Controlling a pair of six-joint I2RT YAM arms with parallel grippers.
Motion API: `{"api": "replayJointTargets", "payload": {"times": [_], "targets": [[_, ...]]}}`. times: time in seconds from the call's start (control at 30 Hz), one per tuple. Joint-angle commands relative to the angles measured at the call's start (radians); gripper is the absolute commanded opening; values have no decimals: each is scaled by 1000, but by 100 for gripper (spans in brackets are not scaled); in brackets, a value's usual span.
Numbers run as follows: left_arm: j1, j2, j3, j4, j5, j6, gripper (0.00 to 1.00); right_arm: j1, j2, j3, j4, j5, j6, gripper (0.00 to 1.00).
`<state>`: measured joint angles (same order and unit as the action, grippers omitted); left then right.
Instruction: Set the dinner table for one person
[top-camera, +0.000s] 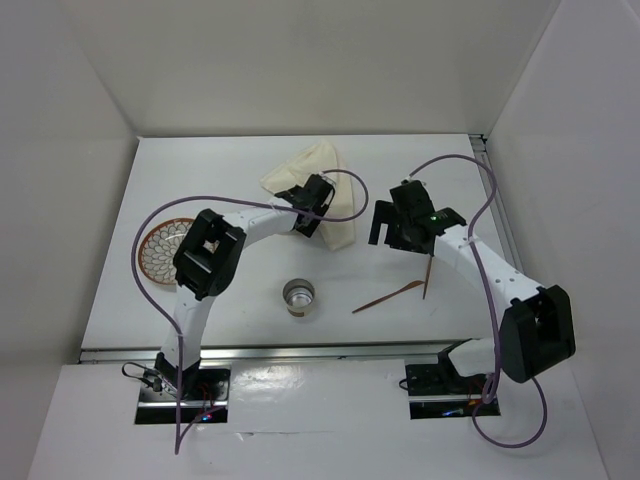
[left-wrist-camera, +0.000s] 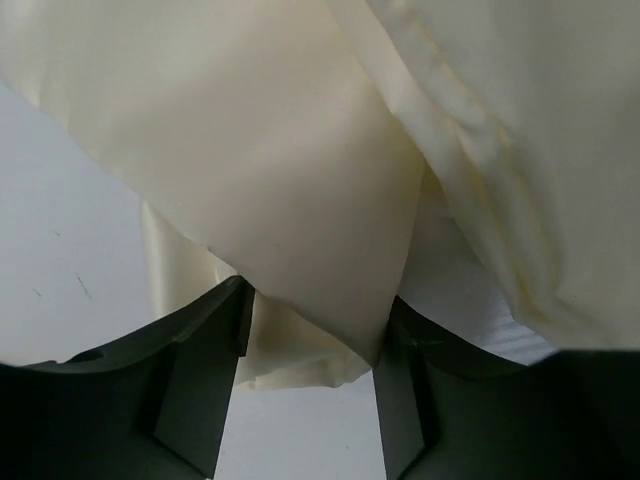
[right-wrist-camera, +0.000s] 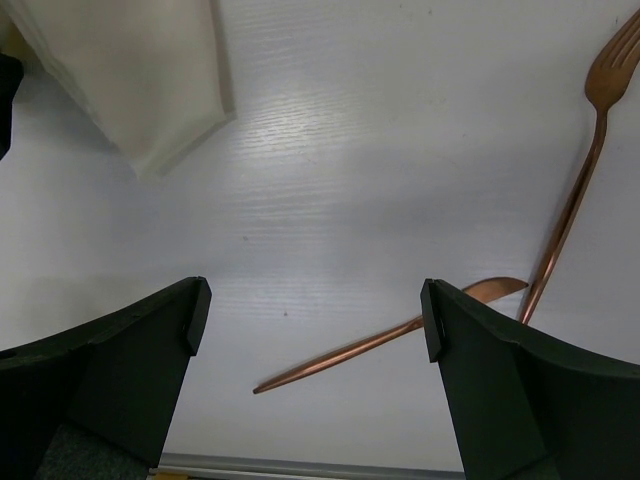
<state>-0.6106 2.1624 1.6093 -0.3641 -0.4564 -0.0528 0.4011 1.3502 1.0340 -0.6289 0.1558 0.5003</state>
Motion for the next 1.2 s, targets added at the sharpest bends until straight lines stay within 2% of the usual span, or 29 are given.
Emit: {"api": "replayJointTargets", "payload": {"times": [0.0,0.03,0.07,0.1,0.17,0.2,0.27,0.37,0.5,0.7,0.83,1.0,1.07,1.17], "targets": [[-3,5,37,4,-48,7,62,-2,-8,-3,0,1,-5,100],[-3,5,37,4,-48,7,56,-2,-8,-3,0,1,-5,100],[-3,-7,37,-7,-48,-2,35,-2,1,6,9,-8,-5,100],[-3,-22,50,-7,-48,-2,24,-2,1,6,9,-9,-5,100],[-3,-35,98,-62,-30,-13,4,-2,1,6,21,-9,-29,100],[6,-35,121,-90,-12,-13,0,-2,10,6,59,-25,-46,100],[6,-44,171,-180,51,-22,0,-2,20,6,115,-53,-118,96],[29,-44,268,-289,116,-35,0,68,84,38,214,-59,-227,96],[86,-70,326,-364,247,-44,0,208,199,87,349,55,-351,96],[156,-111,327,-386,395,-62,0,234,345,97,515,122,-437,99],[181,-121,327,-386,450,-71,0,234,404,121,535,96,-447,99],[199,-121,317,-377,476,-82,0,252,449,147,535,85,-401,87],[199,-130,317,-377,476,-82,0,284,420,138,535,85,-379,87],[199,-130,317,-377,476,-82,0,323,371,107,535,97,-356,95]]}}
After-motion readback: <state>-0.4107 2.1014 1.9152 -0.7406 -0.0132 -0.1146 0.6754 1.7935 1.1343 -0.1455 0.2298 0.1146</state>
